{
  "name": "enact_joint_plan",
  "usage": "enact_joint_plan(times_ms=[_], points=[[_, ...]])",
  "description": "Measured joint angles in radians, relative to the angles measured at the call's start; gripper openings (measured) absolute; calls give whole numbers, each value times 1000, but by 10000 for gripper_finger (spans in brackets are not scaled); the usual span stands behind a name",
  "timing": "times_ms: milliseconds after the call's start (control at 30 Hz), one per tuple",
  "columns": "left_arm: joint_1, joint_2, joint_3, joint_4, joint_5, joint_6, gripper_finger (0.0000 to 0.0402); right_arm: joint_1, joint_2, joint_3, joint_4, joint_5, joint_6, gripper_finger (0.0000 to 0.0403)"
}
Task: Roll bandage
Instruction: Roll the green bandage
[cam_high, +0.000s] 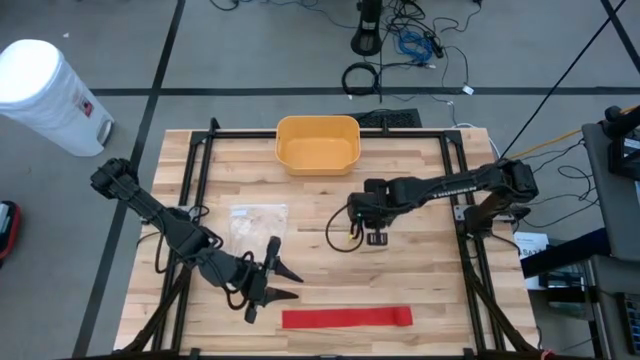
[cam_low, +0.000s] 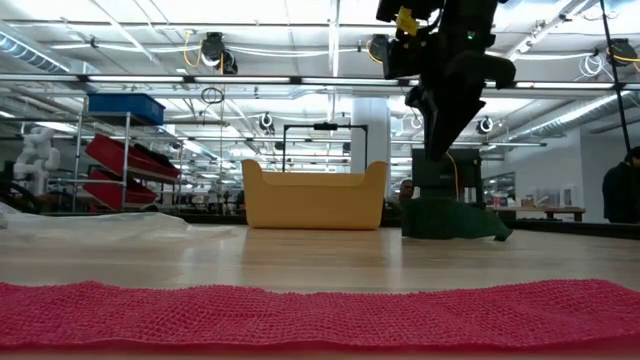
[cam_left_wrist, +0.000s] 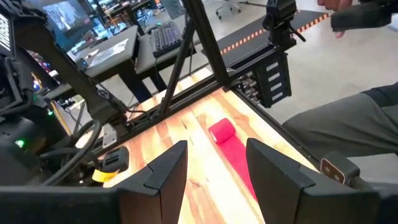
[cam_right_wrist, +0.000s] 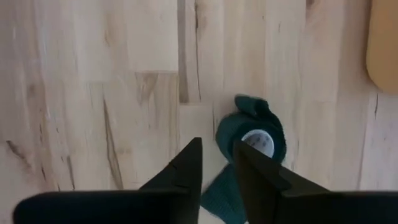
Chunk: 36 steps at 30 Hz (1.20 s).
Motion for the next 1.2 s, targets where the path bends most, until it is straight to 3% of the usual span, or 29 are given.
enact_joint_plan(times_ms=[167, 367, 867, 1200], points=[[0, 0, 0, -1, 0, -2, 171, 0, 0, -82, 47, -7, -4, 120], [-1, 0, 0, 0, 0, -3, 171, 0, 1, -171, 124, 4, 28, 124], [-1, 0, 0, 8, -1, -2, 171, -27, 1, -175, 158, 38, 19, 145], [-1, 0, 0, 8, 0, -2, 171, -65, 16, -174, 180, 4, -22, 147]])
